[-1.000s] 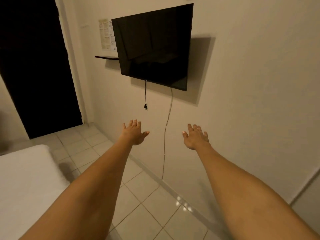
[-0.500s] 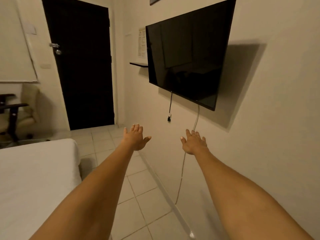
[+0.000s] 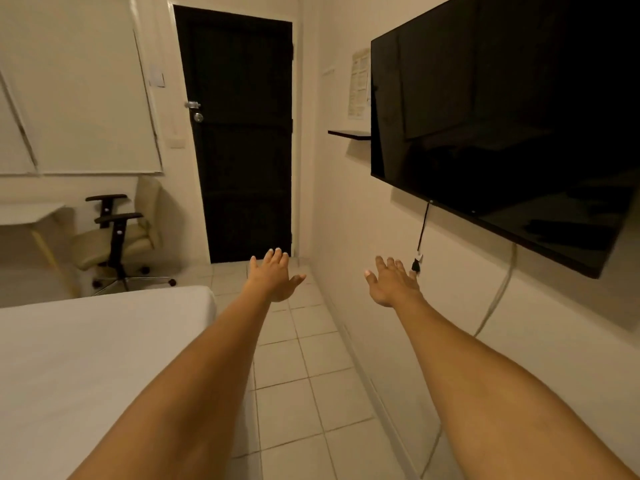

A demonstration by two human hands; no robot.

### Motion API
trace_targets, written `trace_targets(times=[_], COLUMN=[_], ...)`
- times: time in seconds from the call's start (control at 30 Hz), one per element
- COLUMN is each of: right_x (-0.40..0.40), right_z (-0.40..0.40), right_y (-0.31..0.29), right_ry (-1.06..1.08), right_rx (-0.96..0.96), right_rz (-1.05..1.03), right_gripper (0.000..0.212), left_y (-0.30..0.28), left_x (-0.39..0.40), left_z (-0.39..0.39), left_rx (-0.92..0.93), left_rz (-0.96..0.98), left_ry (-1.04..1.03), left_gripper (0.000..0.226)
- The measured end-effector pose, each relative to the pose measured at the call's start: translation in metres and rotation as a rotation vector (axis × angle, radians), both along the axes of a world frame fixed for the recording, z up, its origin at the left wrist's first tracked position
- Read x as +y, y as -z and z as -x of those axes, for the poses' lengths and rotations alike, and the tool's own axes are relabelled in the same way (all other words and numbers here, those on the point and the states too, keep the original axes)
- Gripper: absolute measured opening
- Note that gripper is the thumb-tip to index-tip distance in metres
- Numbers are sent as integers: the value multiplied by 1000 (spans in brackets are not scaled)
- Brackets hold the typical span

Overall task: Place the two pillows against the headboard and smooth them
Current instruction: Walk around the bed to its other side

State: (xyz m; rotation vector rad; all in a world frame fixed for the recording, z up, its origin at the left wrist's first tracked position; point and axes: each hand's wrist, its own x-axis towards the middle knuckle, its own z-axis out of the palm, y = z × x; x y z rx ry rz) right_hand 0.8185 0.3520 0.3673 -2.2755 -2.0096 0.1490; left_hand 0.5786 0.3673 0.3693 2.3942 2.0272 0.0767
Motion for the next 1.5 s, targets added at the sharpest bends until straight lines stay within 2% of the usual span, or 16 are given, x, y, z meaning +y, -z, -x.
trace_targets(times=[0.2,0.47,0.77,1.1,1.5], right_x=[126,276,450,634,861], right_z=[43,94,139,165,251], right_y=[-9,-38,-31,-35,-34], right_ry=[-38,-106,-248,-322,-374], right_rx=[23,-2,10,-13,-8], right_rz=[8,-18,-32,-16,-54], right_gripper=[63,63,62,63,64], left_y=[-9,-34,-20,-41,-37], left_x=[117,248,398,566,778], left_z=[36,90,125,155,245], left_rx=[-6,-44,2,-28,-24], left_rz=[23,-37,1,-19,-30], left_ry=[-37,-109,-225,-296,-349], left_gripper=[74,74,75,76,76])
